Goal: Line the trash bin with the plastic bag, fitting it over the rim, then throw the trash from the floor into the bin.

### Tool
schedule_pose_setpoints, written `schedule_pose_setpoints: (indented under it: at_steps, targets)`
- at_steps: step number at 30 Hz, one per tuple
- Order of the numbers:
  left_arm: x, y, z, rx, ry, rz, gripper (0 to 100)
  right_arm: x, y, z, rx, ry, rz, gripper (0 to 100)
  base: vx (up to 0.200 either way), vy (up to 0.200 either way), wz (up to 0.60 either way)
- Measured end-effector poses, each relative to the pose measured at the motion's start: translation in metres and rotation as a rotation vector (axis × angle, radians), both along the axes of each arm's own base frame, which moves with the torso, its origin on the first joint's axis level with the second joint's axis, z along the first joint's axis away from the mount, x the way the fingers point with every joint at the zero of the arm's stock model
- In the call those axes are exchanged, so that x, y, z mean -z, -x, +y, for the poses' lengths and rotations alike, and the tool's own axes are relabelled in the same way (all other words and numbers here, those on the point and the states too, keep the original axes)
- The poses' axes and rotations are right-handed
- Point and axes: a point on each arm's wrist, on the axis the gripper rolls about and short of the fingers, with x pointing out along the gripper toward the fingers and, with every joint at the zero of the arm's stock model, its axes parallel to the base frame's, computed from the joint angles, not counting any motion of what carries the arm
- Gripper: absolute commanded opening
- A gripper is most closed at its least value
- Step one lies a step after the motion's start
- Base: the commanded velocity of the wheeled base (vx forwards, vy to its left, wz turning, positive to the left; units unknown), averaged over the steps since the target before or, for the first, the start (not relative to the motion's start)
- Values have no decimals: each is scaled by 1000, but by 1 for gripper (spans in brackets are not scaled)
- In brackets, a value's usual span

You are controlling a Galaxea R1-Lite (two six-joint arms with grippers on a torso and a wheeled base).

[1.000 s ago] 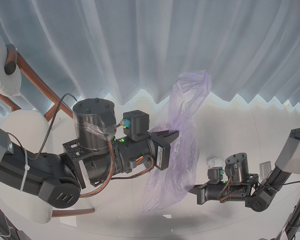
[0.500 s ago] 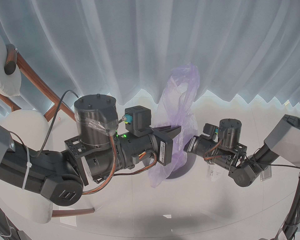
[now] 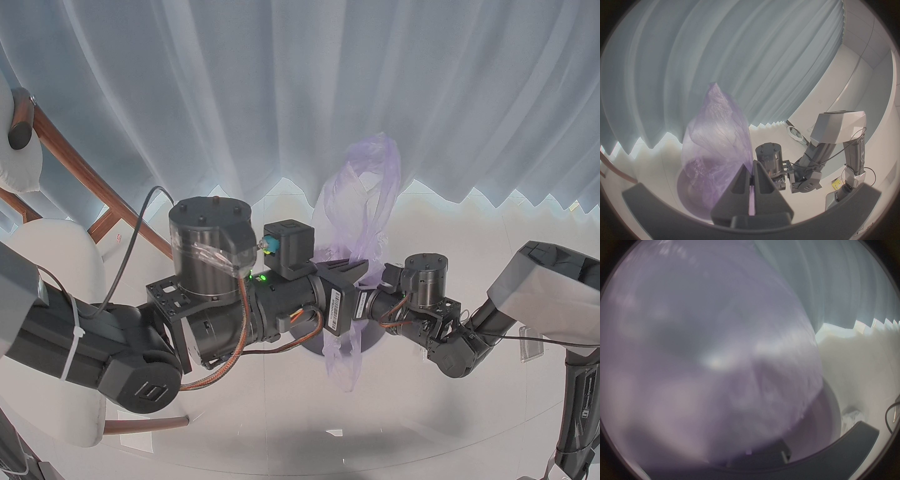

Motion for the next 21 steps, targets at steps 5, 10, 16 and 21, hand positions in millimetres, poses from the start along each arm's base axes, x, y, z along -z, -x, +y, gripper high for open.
schedule_pose_setpoints:
  at_steps: [5,10,16,21]
  targets:
    - [6,-1,-2,-13,-16,11,0,15,12,4,-22,46,77,0,0,0,0]
    - [10,-1,-3,-13,-27,20,0,13,30,-4,-38,60,121,0,0,0,0]
    - [16,-2,-1,-20,-43,36,0,-2,71,-30,-121,42,192,0,0,0,0]
    - [20,-1,1,-26,-55,47,0,-33,105,-62,-164,-18,219,0,0,0,0]
